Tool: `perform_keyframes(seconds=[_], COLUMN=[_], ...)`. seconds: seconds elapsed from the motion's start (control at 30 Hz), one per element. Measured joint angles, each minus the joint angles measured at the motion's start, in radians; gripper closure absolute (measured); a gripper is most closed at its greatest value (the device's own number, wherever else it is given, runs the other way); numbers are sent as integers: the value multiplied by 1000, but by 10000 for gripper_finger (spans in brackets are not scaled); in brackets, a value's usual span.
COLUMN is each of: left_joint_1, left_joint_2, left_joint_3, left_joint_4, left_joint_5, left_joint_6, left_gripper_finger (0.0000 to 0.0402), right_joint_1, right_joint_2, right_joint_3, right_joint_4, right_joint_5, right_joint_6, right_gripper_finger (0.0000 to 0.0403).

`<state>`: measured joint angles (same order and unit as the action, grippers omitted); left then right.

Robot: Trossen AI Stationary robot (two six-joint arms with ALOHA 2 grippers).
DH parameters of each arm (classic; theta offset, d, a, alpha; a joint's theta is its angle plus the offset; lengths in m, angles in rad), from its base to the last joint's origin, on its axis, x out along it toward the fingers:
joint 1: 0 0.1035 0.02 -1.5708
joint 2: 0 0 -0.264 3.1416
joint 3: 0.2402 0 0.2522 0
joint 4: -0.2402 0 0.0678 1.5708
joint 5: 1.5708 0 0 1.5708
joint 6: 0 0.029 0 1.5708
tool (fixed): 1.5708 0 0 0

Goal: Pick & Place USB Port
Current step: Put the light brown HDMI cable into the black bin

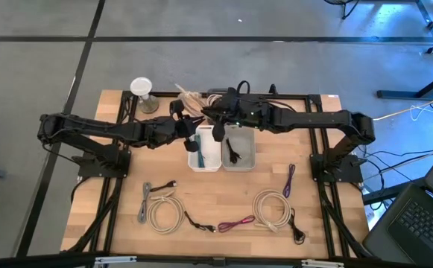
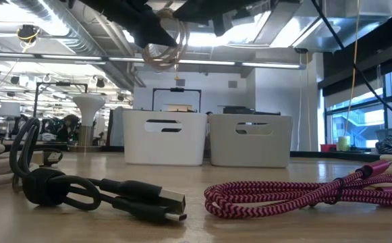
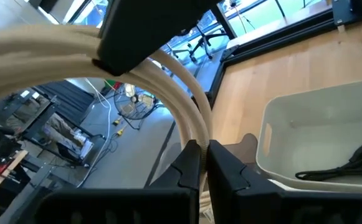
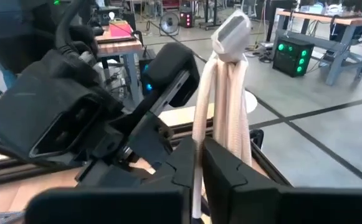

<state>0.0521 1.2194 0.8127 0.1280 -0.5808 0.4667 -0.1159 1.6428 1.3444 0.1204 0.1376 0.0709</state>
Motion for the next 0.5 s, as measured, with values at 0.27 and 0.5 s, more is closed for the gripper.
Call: perform_keyframes(seconds=[0.27, 0.5], left_joint_1=[0, 0], left_joint_2=[0, 0], left_joint_3=[0, 2], left_joint_4=[-10, -10], left_joint_5=[0, 0], left_joint_6=[9, 11], left_gripper_finger=[395, 391], right_joint_1=[0, 2], right_joint_2=[0, -32], right_joint_3=[2, 2], right_joint_4=[-16, -67], right_joint_5=[2, 64], right_joint_6=[-28, -80], right_gripper_finger=[398, 401])
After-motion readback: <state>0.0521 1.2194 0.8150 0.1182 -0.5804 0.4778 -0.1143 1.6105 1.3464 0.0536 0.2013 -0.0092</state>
